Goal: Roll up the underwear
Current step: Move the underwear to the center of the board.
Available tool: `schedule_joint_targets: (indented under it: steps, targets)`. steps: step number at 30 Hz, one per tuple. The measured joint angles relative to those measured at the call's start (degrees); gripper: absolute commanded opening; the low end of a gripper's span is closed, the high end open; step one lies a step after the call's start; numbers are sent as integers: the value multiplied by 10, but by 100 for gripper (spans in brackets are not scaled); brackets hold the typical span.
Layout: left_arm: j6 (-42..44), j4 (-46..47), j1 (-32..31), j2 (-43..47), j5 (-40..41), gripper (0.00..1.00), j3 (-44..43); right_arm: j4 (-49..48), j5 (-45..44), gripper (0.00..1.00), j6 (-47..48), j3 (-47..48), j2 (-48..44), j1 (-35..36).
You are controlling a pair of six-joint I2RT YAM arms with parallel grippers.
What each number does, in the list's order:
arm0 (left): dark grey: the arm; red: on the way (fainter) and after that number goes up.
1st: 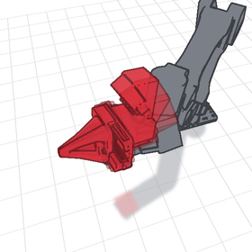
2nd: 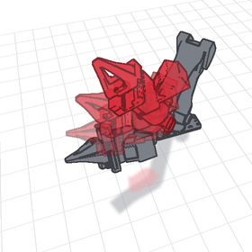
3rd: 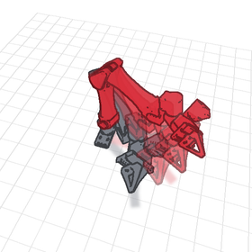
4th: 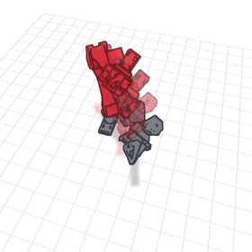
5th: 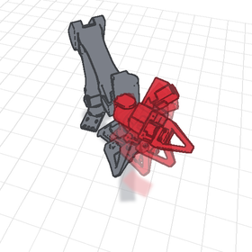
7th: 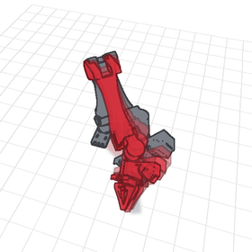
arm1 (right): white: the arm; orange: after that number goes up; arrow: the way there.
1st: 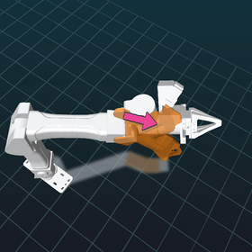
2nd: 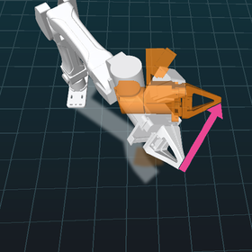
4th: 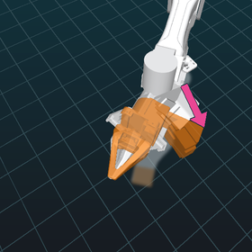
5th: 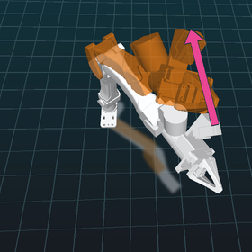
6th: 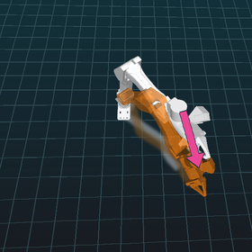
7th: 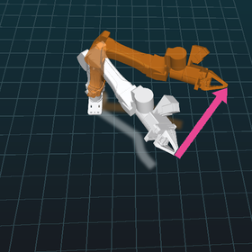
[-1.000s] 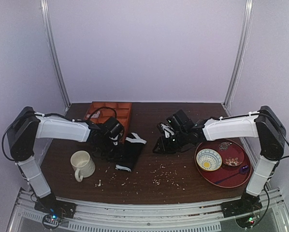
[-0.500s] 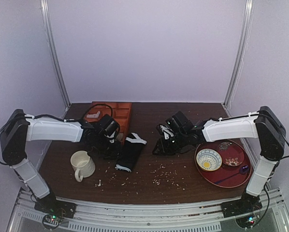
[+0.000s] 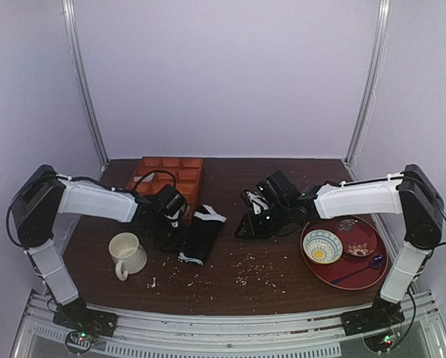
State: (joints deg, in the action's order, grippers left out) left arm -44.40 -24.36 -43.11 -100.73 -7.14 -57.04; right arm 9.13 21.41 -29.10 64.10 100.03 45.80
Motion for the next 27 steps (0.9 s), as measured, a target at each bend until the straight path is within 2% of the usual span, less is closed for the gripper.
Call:
schedule_joint_targets:
  steps: [4, 6, 15, 24, 27]
  targets:
    - [-11, 20, 0, 0, -17, 18, 10, 4, -1, 27, 12, 0, 0, 3]
    - [-21, 29, 0, 0, -27, 16, 15, 8, -2, 26, 21, 0, 0, 5]
    - [-88, 33, -25, 1, -47, 19, 20, 23, -31, 26, 99, 0, -8, 40]
    - [-155, 34, -80, 0, -47, 21, 18, -16, -143, 30, 245, -32, -54, 132]
    - [-170, 35, -85, 0, -47, 26, 18, -21, -168, 30, 288, -35, -53, 157]
